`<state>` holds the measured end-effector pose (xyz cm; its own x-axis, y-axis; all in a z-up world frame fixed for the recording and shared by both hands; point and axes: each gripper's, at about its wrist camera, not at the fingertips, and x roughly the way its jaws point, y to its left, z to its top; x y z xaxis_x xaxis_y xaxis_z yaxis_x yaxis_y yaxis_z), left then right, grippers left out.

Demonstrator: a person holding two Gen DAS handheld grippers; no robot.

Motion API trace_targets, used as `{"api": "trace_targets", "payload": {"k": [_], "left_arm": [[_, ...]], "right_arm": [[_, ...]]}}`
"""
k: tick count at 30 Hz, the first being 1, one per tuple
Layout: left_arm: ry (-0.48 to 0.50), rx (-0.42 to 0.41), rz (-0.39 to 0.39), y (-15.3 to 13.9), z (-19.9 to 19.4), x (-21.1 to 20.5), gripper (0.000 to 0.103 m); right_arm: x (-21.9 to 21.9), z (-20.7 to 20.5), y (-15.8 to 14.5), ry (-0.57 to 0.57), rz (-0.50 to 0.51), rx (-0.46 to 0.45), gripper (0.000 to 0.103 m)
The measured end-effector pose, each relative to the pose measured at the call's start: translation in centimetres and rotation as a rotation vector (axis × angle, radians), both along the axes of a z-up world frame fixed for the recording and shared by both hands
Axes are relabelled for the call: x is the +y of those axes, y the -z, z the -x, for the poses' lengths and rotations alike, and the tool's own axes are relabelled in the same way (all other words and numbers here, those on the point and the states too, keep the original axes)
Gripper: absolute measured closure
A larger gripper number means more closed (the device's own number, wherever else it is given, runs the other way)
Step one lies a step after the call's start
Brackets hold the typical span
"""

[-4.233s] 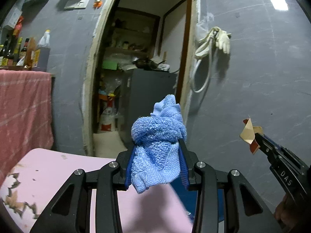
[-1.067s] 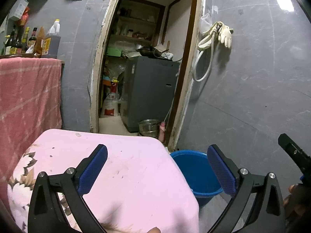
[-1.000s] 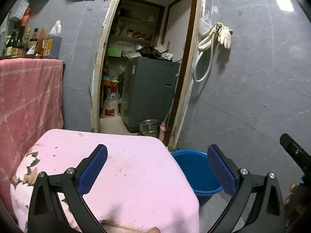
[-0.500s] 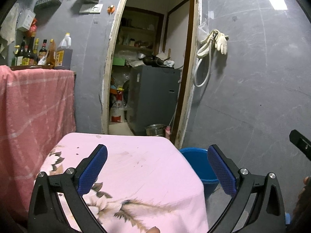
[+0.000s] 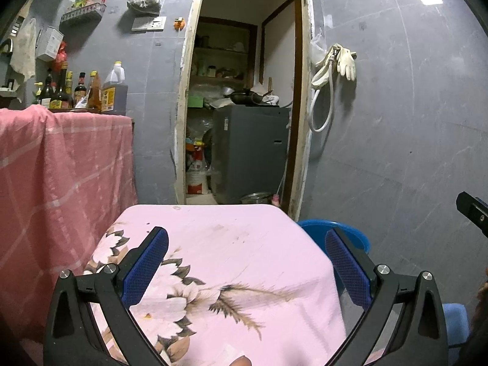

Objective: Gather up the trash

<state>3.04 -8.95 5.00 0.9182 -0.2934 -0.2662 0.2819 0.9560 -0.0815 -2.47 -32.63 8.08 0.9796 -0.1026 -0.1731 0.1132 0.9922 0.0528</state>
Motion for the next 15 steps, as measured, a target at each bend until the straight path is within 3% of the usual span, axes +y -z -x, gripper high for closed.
{"api": "trace_targets", "payload": {"k": [15], "left_arm": [[-0.019,0.018,-0.007,2.6,0.6,1.4,0.002]], "right_arm": [[0.7,0.4,2.9,0.015,0.045,0.059,0.0]]}}
